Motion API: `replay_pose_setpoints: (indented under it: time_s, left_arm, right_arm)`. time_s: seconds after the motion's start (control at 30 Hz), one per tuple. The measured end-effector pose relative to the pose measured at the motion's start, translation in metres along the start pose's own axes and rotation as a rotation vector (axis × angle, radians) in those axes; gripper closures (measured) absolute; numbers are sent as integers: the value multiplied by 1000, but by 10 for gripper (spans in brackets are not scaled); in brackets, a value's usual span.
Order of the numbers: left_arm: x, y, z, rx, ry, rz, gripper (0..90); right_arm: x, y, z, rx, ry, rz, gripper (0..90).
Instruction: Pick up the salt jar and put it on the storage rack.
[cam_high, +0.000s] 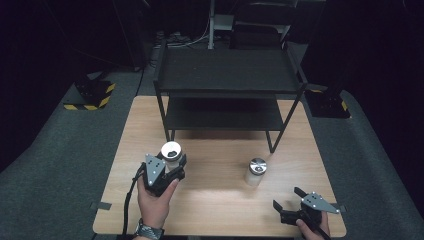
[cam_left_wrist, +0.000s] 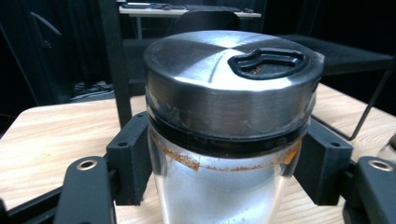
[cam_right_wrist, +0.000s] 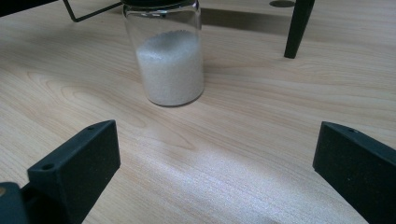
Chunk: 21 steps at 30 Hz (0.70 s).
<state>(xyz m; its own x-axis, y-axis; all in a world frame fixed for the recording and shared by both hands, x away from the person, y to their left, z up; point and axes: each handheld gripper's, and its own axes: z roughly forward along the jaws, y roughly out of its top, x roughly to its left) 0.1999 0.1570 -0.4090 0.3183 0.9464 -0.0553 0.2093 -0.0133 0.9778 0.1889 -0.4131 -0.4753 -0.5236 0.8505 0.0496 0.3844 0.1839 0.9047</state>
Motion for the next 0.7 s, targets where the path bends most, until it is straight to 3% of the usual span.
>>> replay_pose_setpoints:
  time_s: [0.7]
  left_arm:
    - [-17, 62, -2, -115, -2, 65, 310]
  right_arm:
    - [0, -1, 0, -4, 0, 8, 4]
